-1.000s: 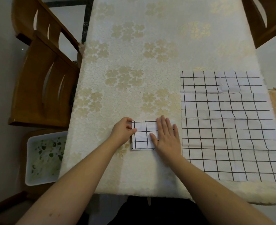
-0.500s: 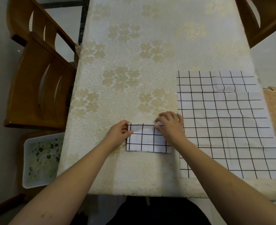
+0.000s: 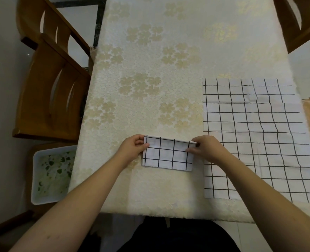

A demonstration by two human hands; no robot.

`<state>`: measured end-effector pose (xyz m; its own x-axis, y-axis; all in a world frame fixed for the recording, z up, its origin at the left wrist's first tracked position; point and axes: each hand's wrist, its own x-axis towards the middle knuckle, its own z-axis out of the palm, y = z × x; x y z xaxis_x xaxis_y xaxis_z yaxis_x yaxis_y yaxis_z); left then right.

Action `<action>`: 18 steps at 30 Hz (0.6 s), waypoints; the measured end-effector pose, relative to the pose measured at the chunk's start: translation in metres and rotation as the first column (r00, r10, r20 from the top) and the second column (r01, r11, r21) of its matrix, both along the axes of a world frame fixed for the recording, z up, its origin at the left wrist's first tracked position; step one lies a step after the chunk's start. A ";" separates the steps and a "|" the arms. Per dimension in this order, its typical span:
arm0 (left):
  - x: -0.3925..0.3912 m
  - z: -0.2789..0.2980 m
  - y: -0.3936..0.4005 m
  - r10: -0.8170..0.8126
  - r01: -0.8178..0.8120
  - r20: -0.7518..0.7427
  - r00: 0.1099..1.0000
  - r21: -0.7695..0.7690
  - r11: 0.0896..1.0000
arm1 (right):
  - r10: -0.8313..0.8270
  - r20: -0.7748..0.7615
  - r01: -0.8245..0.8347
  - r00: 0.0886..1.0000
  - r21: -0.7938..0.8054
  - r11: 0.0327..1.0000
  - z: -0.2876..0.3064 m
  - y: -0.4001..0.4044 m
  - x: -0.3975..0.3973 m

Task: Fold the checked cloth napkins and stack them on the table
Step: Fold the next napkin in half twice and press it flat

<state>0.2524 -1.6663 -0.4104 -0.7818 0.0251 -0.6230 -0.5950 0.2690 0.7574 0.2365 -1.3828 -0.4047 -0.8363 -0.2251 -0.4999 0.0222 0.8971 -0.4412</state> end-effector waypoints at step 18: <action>0.015 0.024 0.028 0.123 -0.158 0.173 0.977 0.207 0.965 | -0.533 0.551 0.752 0.642 -0.588 0.299 0.001 0.007 0.063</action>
<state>0.2671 -1.6386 -0.3868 -0.6794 0.0718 -0.7302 -0.7315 0.0125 0.6818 0.2991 -1.3762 -0.4038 -0.7808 -0.0173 -0.6246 0.6232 -0.0930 -0.7765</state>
